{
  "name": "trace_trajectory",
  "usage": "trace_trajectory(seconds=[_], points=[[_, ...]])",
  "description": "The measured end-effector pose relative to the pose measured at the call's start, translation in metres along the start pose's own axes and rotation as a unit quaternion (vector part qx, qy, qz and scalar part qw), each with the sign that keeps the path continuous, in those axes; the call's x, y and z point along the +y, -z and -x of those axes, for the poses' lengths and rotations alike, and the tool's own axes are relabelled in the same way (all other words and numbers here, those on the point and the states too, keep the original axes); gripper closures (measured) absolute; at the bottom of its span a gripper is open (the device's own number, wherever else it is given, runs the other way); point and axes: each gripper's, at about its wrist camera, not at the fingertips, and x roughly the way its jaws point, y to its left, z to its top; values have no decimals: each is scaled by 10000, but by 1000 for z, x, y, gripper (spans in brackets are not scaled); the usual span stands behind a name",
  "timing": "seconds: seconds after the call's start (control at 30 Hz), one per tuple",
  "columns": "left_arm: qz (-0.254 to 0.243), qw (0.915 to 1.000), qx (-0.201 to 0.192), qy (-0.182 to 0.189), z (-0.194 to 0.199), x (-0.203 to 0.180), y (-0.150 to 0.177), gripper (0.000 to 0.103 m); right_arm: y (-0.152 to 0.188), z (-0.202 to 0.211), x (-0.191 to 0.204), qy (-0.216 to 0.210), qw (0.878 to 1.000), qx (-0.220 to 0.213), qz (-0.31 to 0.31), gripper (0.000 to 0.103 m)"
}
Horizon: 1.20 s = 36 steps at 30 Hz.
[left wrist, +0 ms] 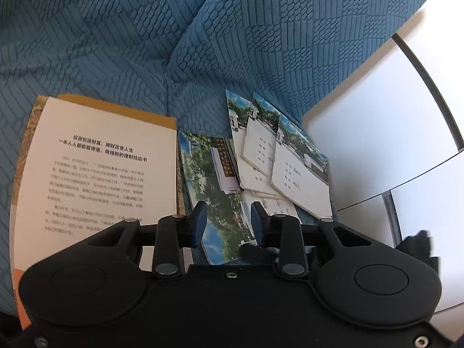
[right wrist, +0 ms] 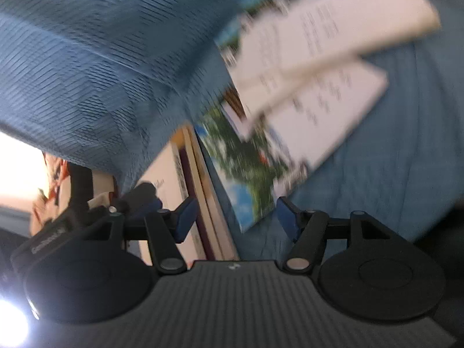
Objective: Organize objects
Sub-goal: 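Move both grippers down toward the postcards beside the book stack, then close the right gripper on a postcard edge while the left gripper closes on it too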
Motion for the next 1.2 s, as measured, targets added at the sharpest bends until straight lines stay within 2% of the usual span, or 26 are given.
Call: trace_trajectory(seconds=[0.1, 0.17, 0.3, 0.4, 0.5, 0.57, 0.63, 0.8, 0.97, 1.2], points=[[112, 9999, 3, 43, 0, 2, -1, 73, 4, -9, -4, -23, 9994, 155, -295, 51], [217, 9997, -28, 91, 1, 3, -1, 72, 5, -12, -2, -38, 9994, 89, -327, 58], [319, 9992, -148, 164, 4, 4, -2, 71, 7, -17, -4, 53, 9981, -48, -608, 64], [426, 9987, -178, 217, 6, 6, -2, 71, 9, -18, -3, 50, 9969, -198, -758, 64], [565, 9979, -195, 244, 7, 9, 0, 67, 9, -20, -3, 68, 9955, -354, -874, 67], [614, 9973, -268, 297, 11, 11, 0, 67, 7, -20, -3, 175, 9947, -412, -927, 82], [631, 9969, -304, 358, 14, 12, 0, 63, 6, -20, -6, 232, 9937, -437, -1001, 89], [770, 9953, -295, 502, 17, 17, 1, 55, 9, -10, -4, -5, 9944, -617, -855, 91], [761, 9960, -246, 410, 12, 16, 0, 52, 10, 5, 4, -258, 9932, -889, -703, 91], [1087, 9908, -43, 803, 1, 20, 1, 50, 8, 27, 12, -348, 9913, -1103, -634, 92]])
